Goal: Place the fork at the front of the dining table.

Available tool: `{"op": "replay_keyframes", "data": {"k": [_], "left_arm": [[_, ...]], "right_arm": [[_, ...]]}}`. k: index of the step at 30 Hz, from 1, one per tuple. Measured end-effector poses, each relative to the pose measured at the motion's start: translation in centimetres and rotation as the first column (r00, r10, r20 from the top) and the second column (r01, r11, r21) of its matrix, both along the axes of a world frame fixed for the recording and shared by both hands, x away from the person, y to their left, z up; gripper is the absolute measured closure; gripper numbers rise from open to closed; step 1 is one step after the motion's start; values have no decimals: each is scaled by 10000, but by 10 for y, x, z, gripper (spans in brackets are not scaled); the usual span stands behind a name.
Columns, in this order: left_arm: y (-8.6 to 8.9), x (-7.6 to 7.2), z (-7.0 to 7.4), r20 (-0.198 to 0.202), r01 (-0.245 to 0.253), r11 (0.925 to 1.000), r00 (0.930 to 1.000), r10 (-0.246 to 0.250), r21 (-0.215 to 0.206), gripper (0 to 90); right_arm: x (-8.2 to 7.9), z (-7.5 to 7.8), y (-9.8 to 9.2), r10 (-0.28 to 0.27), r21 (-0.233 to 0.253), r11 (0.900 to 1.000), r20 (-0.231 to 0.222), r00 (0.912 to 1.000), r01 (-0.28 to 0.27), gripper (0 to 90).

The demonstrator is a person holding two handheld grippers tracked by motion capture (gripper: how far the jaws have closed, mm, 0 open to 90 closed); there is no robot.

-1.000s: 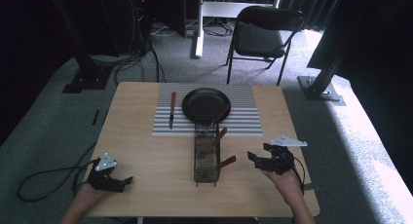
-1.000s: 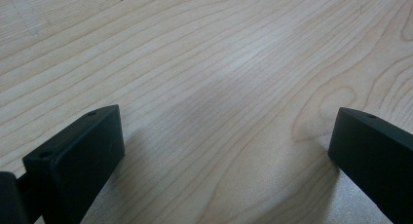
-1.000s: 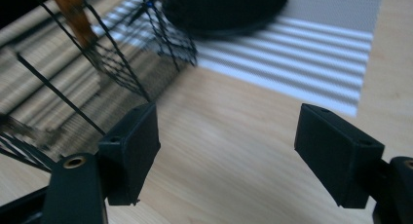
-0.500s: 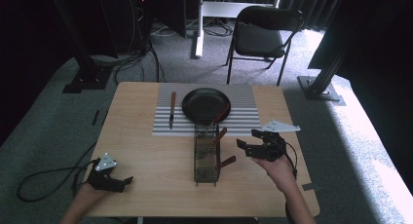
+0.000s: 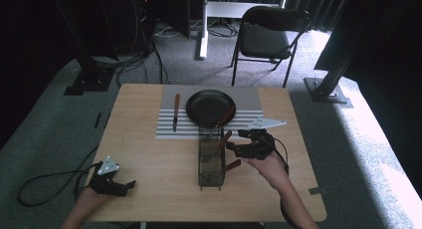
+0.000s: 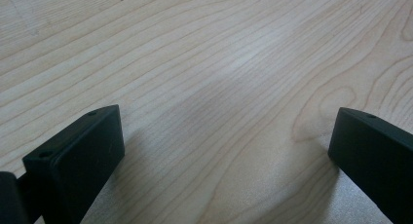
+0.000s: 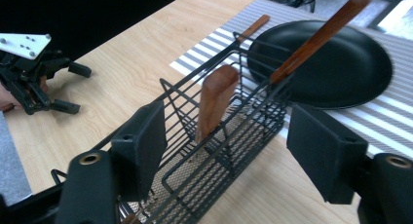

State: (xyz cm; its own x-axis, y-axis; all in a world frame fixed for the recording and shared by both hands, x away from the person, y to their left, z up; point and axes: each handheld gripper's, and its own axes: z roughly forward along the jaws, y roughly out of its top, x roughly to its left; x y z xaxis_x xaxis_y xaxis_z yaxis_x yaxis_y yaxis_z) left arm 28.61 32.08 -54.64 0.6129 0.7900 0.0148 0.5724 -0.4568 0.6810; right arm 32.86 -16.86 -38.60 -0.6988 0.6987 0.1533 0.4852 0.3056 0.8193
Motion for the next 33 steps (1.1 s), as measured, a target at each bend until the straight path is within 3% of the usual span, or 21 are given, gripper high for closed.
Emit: {"op": "replay_keyframes", "data": {"k": [6, 14, 22, 26, 33], "left_arm": [[0, 0, 0, -11, 4, 10000, 10000, -4, 3, 0], [0, 0, 0, 9, -5, 10000, 10000, 5, -6, 0], [0, 0, 0, 9, -4, 10000, 10000, 4, -6, 0], [0, 0, 0, 8, -6, 10000, 10000, 6, -7, 0], [0, 0, 0, 8, -6, 10000, 10000, 6, -7, 0]], "right_arm": [[5, -7, 7, 118, -130, 9998, -234, 9997, -121, 402], [11, -16, 15, 348, -22, 9994, -569, 9978, -350, 453], [12, -21, 23, 566, -164, 9982, -565, 9968, -576, 611], [12, -22, 20, 428, -159, 9989, -542, 9976, -438, 712], [10, -22, 18, 579, -225, 9980, -502, 9971, -591, 751]]}}
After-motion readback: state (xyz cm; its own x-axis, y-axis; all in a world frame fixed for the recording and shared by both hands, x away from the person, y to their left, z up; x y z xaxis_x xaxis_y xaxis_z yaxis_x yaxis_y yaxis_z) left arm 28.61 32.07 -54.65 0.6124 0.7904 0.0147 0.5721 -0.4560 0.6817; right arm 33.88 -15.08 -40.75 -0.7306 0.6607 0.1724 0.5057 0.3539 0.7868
